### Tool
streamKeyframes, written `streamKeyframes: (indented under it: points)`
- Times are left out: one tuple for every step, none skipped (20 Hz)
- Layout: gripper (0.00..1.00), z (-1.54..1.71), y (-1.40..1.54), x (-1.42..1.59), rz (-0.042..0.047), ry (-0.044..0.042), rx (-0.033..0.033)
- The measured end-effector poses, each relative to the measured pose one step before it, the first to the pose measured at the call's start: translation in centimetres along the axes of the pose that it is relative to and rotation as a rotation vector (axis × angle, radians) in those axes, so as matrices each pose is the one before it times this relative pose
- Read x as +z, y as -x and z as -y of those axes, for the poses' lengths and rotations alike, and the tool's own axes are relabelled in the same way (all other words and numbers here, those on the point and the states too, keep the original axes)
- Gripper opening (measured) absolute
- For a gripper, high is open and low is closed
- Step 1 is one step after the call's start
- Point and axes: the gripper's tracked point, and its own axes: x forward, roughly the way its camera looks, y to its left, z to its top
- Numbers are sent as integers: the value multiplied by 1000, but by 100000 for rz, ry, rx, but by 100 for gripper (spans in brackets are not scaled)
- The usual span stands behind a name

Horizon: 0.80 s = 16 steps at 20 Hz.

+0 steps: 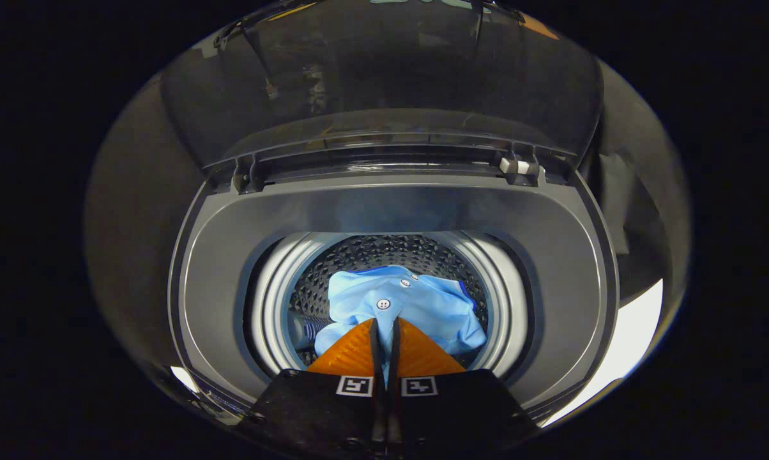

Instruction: Put the clothes into the washing machine and then close the washing machine lid.

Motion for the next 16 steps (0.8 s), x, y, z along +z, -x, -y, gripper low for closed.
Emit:
streamKeyframes:
  points:
    - [18, 54, -229, -118, 977, -1575, 164]
    - [34, 498, 814, 318, 1599, -455, -1588]
    - [50, 23, -530, 123, 1396, -166, -440]
    - [66, -87, 326, 148, 43, -85, 558]
    - [82, -136, -37, -229, -464, 48, 994]
    - [98, -31, 236, 90, 61, 207, 320]
    - [97, 63, -14, 56, 662, 401, -85]
    - [98, -44, 310, 113, 711, 352, 198]
    - [97, -104, 278, -146, 471, 289, 504]
    - [97, -254, 400, -70, 682, 372, 1178]
    - [98, -200, 376, -208, 672, 620, 636]
    - [98, -102, 470, -85, 1072, 1071, 539]
    - [98, 4, 493, -6, 1476, 960, -99]
    - [98, -88, 591, 258, 1948, 539, 603]
    - [97, -307, 753, 420, 2977, -175, 1133]
    - [98, -271, 808, 755, 3623, -612, 1464]
